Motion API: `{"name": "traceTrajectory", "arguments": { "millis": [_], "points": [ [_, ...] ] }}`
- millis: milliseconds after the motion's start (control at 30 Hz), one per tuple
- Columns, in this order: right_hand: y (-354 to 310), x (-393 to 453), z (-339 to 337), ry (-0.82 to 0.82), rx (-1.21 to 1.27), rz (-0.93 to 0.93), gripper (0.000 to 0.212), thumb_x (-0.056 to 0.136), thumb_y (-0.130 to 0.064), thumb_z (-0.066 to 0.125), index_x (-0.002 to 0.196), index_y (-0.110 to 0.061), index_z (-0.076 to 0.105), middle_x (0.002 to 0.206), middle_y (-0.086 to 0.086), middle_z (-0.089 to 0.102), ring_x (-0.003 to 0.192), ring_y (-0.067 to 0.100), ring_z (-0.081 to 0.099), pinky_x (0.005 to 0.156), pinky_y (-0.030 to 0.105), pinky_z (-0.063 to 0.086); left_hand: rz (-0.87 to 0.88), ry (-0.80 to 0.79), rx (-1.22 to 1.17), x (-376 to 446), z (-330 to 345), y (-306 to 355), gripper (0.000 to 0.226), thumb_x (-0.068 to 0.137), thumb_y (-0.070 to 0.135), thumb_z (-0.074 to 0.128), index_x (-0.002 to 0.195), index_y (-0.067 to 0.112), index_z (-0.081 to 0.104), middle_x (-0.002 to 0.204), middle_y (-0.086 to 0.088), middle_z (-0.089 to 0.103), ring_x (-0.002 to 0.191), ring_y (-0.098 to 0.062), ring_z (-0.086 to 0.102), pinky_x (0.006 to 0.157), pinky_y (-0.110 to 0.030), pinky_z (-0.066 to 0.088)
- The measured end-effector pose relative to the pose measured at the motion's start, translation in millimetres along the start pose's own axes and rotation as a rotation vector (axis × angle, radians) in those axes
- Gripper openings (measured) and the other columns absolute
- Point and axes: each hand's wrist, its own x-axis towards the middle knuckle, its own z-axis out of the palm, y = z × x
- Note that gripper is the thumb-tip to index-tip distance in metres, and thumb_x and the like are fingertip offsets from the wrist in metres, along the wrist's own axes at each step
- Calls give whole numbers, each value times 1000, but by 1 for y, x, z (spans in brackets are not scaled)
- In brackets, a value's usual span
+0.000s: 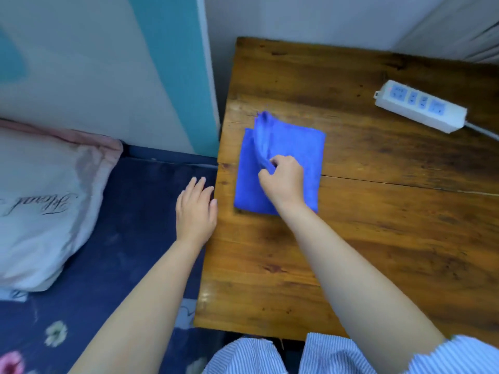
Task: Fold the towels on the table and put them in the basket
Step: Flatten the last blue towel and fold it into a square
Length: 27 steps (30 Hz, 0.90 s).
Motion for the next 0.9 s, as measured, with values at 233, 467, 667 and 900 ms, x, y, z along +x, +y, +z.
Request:
{"name": "traceTrajectory", "arguments": {
  "millis": [233, 467, 667, 900],
  "points": [
    [31, -31, 44, -112, 149, -108, 43, 86, -2, 56, 127, 5, 47, 124, 21, 49, 113, 29, 54, 94, 28, 45, -106, -48, -139, -13, -7, -35, 34, 94, 10, 47, 126, -1, 53, 132, -16, 53, 126, -31, 45, 104, -37, 35],
    [76, -44, 7, 133, -76, -337, 44, 73, -20, 47, 101, 10, 63, 107, 28, 62, 107, 23, 49, 98, 27, 37, -136, -221, -221, 7, -2, 36, 48, 88, 44, 54, 122, 12, 49, 113, -4, 59, 103, -23, 57, 79, -33, 45],
    [103, -41, -7, -59, -420, -170, 70, 73, -12, 69, 135, 0, 41, 146, 22, 32, 139, 42, 22, 111, 52, 23, -200, -216, -149, 19, 5, 65, 27, 96, 27, 46, 110, 4, 45, 107, -15, 61, 96, -34, 56, 69, -35, 40],
    [123, -30, 2, -13, -536, -293, 51, 71, 1, 31, 112, 9, 60, 119, 29, 60, 108, 50, 57, 85, 60, 44, -357, -152, -326, 20, 21, 47, 15, 96, 26, 45, 91, 12, 43, 96, -14, 60, 91, -33, 55, 68, -35, 40]
  ]
}}
